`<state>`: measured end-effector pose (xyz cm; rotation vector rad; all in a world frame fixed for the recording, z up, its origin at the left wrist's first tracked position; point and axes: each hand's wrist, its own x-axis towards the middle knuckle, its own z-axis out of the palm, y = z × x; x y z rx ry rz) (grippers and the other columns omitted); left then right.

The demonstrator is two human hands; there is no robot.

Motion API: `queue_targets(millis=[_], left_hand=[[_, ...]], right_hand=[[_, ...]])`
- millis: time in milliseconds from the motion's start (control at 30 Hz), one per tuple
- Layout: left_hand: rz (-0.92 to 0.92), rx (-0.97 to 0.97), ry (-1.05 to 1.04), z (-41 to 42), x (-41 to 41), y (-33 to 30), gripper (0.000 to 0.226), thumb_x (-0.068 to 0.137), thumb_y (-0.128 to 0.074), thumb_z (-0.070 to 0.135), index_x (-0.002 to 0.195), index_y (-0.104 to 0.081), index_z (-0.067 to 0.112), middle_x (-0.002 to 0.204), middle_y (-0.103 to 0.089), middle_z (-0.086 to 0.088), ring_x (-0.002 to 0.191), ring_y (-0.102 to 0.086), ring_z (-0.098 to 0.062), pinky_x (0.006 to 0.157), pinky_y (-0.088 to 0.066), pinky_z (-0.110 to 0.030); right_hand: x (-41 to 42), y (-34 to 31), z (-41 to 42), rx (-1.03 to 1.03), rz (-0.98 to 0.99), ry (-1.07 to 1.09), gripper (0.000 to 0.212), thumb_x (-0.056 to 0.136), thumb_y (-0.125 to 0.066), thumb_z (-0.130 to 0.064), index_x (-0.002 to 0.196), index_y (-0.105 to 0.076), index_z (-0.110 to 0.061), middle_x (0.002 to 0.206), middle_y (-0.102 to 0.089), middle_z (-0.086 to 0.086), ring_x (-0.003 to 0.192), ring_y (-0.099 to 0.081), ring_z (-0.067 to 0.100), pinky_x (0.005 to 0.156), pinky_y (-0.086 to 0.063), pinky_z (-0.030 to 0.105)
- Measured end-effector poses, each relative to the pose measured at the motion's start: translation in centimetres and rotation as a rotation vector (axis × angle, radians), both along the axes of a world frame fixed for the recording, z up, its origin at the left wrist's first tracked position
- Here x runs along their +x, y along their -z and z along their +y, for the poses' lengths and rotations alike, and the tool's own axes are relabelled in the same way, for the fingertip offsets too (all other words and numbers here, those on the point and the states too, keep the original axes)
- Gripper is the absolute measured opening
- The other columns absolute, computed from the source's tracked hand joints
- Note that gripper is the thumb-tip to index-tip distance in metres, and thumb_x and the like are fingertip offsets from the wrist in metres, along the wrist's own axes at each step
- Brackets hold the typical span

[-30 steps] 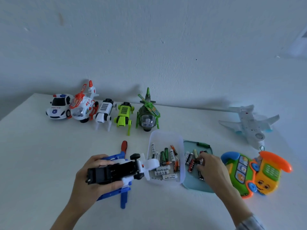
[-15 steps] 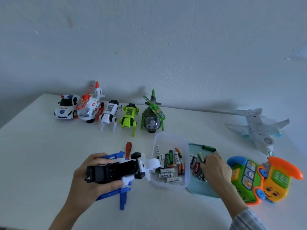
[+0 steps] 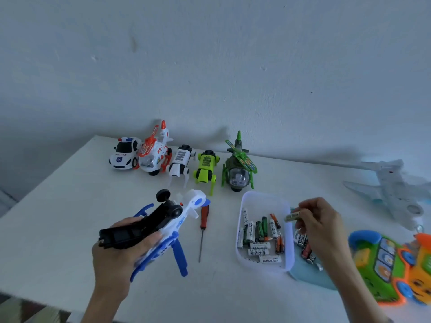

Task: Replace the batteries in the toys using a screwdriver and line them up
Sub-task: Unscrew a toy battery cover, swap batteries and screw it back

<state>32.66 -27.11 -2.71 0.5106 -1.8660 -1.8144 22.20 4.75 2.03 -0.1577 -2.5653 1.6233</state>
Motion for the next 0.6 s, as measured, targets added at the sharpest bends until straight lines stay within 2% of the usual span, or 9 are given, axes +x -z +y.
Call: queue_targets(millis=[67,133,167,233,333,433,533,600], left_hand=[[-0.006,0.007,-0.049,-0.4,0.2,-0.2,0.047,0.048,-0.093,0.012,0.088,-0.070,0.003,0.077,-0.067,-0.024,0.062,-0.065,-0.032,0.065,-0.057,-0.050],[-0.014,0.001,-0.086,-0.4,0.4,-0.4,0.039,0.051,-0.091,0.007,0.085,-0.072,0.009,0.076,-0.069,-0.019,0.063,-0.066,-0.031,0.069,-0.057,-0.057],[-0.008,-0.007,-0.106,-0.4,0.6,-0.5,0.039,0.049,-0.093,0.009,0.082,-0.072,0.014,0.075,-0.070,-0.015,0.064,-0.066,-0.030,0.071,-0.057,-0.057],[-0.001,-0.025,-0.141,-0.3,0.9,-0.7,0.044,0.042,-0.091,0.027,0.080,-0.072,0.019,0.076,-0.072,-0.008,0.070,-0.068,-0.030,0.074,-0.057,-0.052],[-0.039,-0.041,-0.160,-0.5,1.2,-0.3,0.058,0.035,-0.089,0.040,0.086,-0.072,0.017,0.083,-0.073,-0.002,0.079,-0.070,-0.027,0.079,-0.056,-0.050],[-0.040,-0.050,-0.131,-1.0,1.2,0.2,0.065,0.033,-0.093,0.037,0.090,-0.070,0.014,0.089,-0.073,-0.002,0.084,-0.070,-0.023,0.081,-0.056,-0.043],[-0.040,-0.080,-0.085,-1.1,0.8,0.3,0.064,0.034,-0.099,0.019,0.091,-0.069,0.012,0.092,-0.073,0.000,0.084,-0.070,-0.015,0.076,-0.056,-0.026],[-0.048,-0.098,-0.059,-1.0,0.5,0.4,0.057,0.040,-0.095,0.004,0.090,-0.069,0.012,0.094,-0.072,0.002,0.082,-0.069,-0.010,0.070,-0.053,-0.014]], right_hand=[[0.8,0.7,-3.3,-0.033,-0.063,-0.146,0.025,0.092,-0.039,0.001,0.096,-0.058,-0.016,0.056,-0.061,0.006,0.045,-0.048,0.016,0.045,-0.037,0.025],[1.8,2.3,-7.2,-0.028,-0.188,-0.364,0.032,0.092,-0.036,-0.001,0.099,-0.059,-0.023,0.051,-0.055,0.004,0.047,-0.046,0.018,0.049,-0.035,0.028],[2.3,3.1,-9.4,-0.040,-0.281,-0.472,0.033,0.092,-0.036,-0.002,0.102,-0.059,-0.023,0.052,-0.054,0.003,0.046,-0.046,0.016,0.049,-0.034,0.027],[3.3,5.0,-13.1,-0.097,-0.519,-0.600,0.033,0.093,-0.037,-0.005,0.115,-0.056,-0.022,0.063,-0.053,0.005,0.044,-0.045,0.010,0.043,-0.032,0.020],[3.6,7.2,-16.5,-0.171,-0.727,-0.587,0.043,0.094,-0.039,-0.010,0.136,-0.035,-0.020,0.072,-0.051,0.011,0.046,-0.047,0.013,0.041,-0.030,0.018],[3.0,7.9,-17.1,-0.230,-0.712,-0.489,0.048,0.094,-0.038,-0.009,0.139,-0.024,-0.019,0.065,-0.048,0.010,0.043,-0.046,0.013,0.040,-0.029,0.017],[2.6,8.0,-16.8,-0.249,-0.635,-0.403,0.052,0.095,-0.039,-0.009,0.142,-0.018,-0.016,0.065,-0.048,0.011,0.049,-0.049,0.017,0.042,-0.032,0.021],[2.3,8.0,-16.4,-0.219,-0.556,-0.348,0.058,0.093,-0.039,-0.010,0.144,-0.012,-0.018,0.071,-0.048,0.014,0.060,-0.050,0.022,0.050,-0.037,0.027]])
